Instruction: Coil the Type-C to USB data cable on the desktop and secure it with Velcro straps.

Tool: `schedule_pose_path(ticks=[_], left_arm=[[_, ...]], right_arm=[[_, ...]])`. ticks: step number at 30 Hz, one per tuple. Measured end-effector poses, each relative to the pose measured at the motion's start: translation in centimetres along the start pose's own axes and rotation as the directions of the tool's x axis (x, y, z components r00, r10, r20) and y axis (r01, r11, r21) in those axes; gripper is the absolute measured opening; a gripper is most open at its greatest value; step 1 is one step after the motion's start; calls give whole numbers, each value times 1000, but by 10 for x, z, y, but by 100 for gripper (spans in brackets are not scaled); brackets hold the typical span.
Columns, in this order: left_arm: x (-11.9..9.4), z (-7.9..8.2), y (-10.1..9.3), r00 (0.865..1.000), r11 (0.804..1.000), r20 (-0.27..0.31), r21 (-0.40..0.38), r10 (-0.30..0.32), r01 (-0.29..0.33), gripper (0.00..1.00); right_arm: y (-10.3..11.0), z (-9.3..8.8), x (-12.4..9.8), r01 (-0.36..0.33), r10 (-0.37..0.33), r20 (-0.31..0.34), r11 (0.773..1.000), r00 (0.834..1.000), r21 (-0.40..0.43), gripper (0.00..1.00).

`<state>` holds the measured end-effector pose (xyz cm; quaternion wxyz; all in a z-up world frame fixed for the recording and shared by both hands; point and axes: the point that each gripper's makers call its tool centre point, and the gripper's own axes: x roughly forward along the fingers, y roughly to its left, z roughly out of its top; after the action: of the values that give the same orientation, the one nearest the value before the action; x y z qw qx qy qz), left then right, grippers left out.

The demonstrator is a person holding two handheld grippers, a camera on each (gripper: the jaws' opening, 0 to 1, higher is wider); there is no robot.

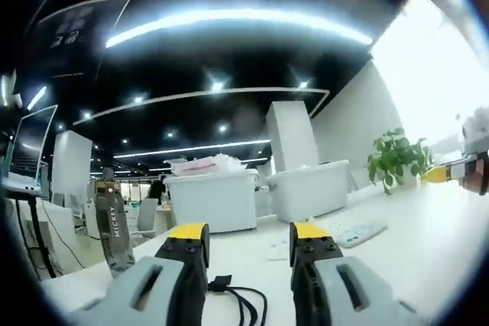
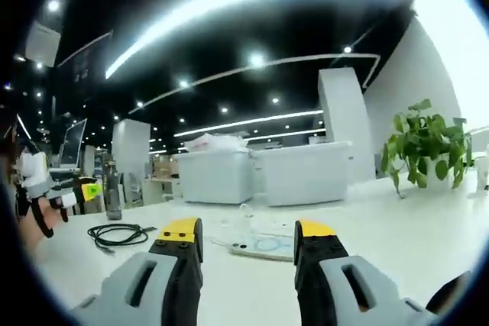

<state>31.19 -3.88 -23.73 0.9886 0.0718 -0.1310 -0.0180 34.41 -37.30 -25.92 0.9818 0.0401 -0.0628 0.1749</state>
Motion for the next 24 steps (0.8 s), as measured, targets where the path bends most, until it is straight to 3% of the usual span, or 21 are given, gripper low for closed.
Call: schedule_pose_path(ticks=[3,10,13,18,24], left_arm=[[-2,-9,-5,999,1000,-30,18,-18,19,43],[-3,-15,-13,998,999,-48,-1,-43,43,43],[-4,-16,-16,998,999,-46,-6,-44,44,43],[-3,-19,-22,996,998,-52,-22,-66,65,43],[-3,-19,-22,996,998,-57,-1,-63,63,43]], right_arm=[[4,-6,-15,11,-12,-17,999,1000,-34,47],[7,-18,-41,28,-28,20,999,999,19,47],[-5,-18,-42,90,-89,8,994,996,-62,47],[1,-15,-41,51,-50,25,998,998,-39,47],[2,-19,-39,52,-51,9,997,999,-58,47]])
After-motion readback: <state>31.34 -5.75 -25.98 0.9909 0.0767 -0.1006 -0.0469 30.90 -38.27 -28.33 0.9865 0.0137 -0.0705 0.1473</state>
